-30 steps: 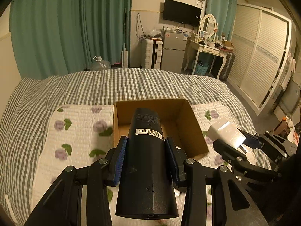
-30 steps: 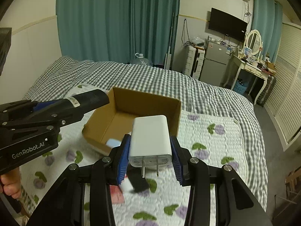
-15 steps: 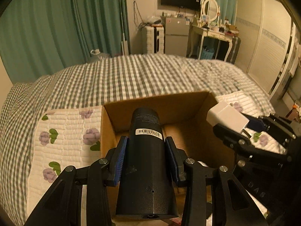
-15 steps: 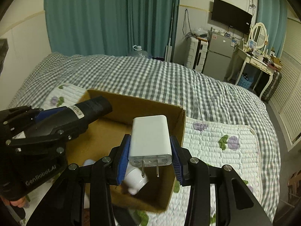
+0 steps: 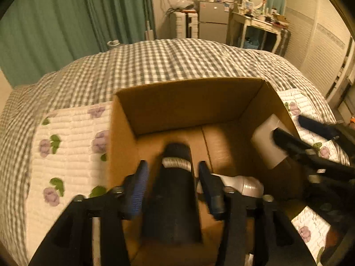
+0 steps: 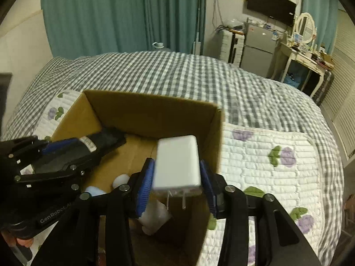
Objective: Organize rigid objects
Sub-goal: 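Lower the black cylinder and white charger into the box and release both, then move both grippers back toward the remaining items, then grasp the pink rose phone case with the right gripper while the left grasps another white charger, then lower the phone case and white charger into the box and release both, then grasp the red-capped white bottle with the left gripper while the right grasps the black USB adapter, then lower the bottle and black adapter into the box and release both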
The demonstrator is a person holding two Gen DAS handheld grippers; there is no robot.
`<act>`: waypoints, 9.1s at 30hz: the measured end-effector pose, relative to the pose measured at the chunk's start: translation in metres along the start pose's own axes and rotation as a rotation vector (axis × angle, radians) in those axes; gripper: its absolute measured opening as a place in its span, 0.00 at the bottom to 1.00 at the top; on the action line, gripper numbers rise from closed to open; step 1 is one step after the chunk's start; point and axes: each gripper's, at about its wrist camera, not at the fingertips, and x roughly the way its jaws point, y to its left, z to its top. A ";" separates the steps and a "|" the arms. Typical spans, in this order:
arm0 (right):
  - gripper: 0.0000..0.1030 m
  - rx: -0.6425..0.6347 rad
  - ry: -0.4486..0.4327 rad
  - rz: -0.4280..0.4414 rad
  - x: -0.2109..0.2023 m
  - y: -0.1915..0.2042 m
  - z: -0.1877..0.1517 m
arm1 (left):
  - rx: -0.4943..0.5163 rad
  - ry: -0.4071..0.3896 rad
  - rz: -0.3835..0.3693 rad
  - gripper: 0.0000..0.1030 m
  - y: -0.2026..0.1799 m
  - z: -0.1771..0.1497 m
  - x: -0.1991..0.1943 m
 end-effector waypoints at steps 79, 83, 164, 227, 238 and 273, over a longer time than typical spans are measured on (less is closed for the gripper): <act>0.69 -0.014 0.162 0.067 -0.067 0.073 -0.160 | 0.044 0.129 -0.082 0.66 0.023 -0.178 -0.034; 0.69 0.049 0.153 0.038 -0.066 0.046 -0.158 | 0.089 0.142 -0.112 0.66 0.009 -0.164 -0.020; 0.74 0.106 -0.015 0.056 0.011 -0.003 0.008 | 0.060 -0.028 -0.053 0.56 -0.008 -0.003 -0.001; 0.46 -0.157 0.256 0.157 0.023 0.042 -0.154 | -0.160 0.128 0.083 0.66 -0.012 -0.148 -0.024; 0.43 0.031 0.136 0.015 -0.036 -0.010 -0.180 | -0.150 0.146 -0.010 0.66 -0.056 -0.133 -0.015; 0.40 0.104 0.141 -0.033 -0.057 -0.018 -0.186 | -0.106 0.111 -0.126 0.35 -0.050 -0.145 -0.024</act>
